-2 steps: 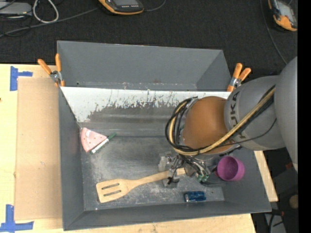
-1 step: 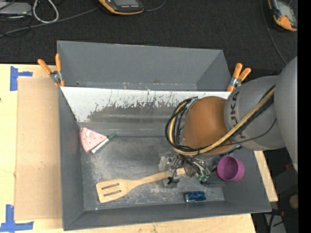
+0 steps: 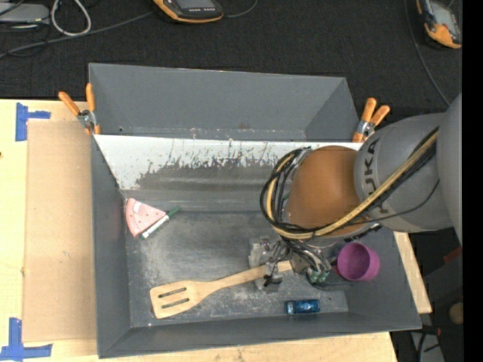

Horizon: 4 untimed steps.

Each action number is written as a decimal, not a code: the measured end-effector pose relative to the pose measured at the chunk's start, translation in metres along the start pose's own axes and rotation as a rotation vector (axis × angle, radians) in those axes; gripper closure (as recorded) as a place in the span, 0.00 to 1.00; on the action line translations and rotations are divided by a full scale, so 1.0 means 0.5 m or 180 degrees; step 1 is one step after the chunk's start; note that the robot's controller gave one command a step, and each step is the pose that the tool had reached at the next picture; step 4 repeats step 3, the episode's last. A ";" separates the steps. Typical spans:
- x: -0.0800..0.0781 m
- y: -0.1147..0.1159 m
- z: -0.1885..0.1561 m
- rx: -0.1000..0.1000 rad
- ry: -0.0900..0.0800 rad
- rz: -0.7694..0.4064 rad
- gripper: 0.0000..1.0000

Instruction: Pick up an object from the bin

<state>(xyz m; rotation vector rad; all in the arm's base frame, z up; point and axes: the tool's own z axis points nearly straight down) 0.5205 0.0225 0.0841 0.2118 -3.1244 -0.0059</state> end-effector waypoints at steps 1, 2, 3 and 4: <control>-0.039 0.012 -0.063 0.0006 -0.0040 -0.0631 1.00; -0.004 0.021 -0.170 -0.0005 -0.0004 -0.0684 1.00; -0.039 0.041 -0.245 -0.0005 -0.0024 -0.0778 1.00; -0.039 0.041 -0.245 -0.0005 -0.0024 -0.0778 1.00</control>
Offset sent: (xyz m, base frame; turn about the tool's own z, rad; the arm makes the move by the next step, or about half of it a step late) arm -0.0250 0.0163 0.2023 -0.0743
